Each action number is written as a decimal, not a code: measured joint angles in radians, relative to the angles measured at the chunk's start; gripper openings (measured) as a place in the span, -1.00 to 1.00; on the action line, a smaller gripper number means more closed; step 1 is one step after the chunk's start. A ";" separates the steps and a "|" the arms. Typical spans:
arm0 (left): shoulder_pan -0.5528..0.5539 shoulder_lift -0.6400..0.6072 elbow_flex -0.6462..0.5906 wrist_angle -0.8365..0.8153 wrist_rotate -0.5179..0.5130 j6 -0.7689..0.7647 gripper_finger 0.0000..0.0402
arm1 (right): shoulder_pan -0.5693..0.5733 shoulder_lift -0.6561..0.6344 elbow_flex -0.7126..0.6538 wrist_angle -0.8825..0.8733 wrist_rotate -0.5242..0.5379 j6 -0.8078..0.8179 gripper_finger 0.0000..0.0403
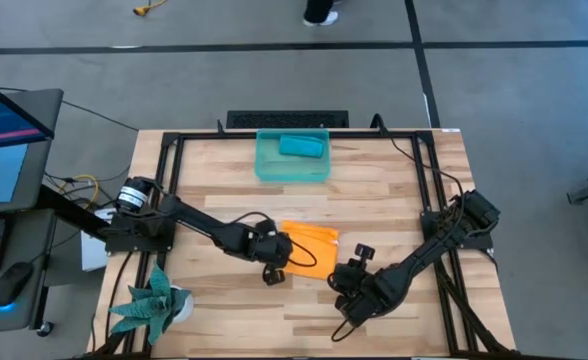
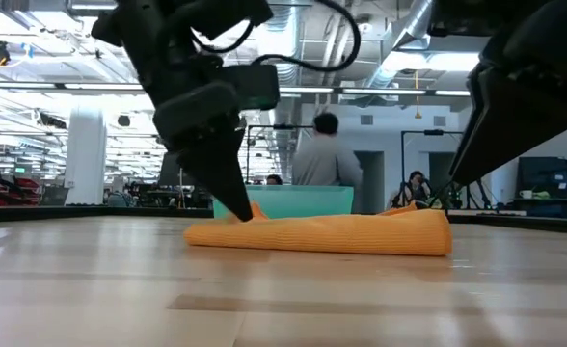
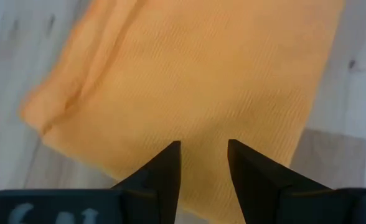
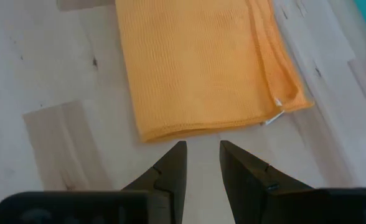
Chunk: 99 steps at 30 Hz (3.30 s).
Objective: Roll microfiber towels into tight, uniform cylinder then place into a basket
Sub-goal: Roll the yellow microfiber cloth
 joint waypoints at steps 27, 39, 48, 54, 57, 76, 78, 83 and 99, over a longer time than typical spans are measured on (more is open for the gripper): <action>0.092 0.024 -0.085 0.469 0.243 0.590 -0.38 | 0.072 0.000 0.000 0.122 0.000 0.091 -0.41; 0.147 0.103 -0.076 0.441 0.177 0.419 -0.38 | 0.066 0.000 0.000 0.118 0.002 0.066 -0.41; 0.194 0.098 -0.076 0.399 -0.044 0.164 -0.38 | 0.065 0.000 0.000 0.120 0.002 0.066 -0.41; 0.166 0.098 -0.076 0.398 -0.037 0.248 -0.38 | 0.065 0.000 0.000 0.118 0.002 0.043 -0.41; 0.144 0.095 -0.075 0.374 -0.018 0.306 -0.38 | 0.061 0.000 0.000 0.118 0.002 0.014 -0.41; -0.041 -0.064 -0.078 0.211 -0.201 0.351 -0.38 | -0.003 0.000 0.000 0.091 0.073 -0.158 -0.41; -0.070 -0.107 -0.077 0.151 -0.266 0.345 -0.38 | 0.001 0.000 0.003 0.079 0.086 -0.181 -0.41; -0.152 -0.197 -0.078 0.047 -0.370 0.280 -0.38 | 0.004 -0.008 0.088 -0.022 0.171 -0.261 -0.41; -0.193 -0.077 -0.081 0.060 -0.377 0.337 -0.38 | -0.233 -0.001 0.135 -0.186 0.018 -0.511 -0.41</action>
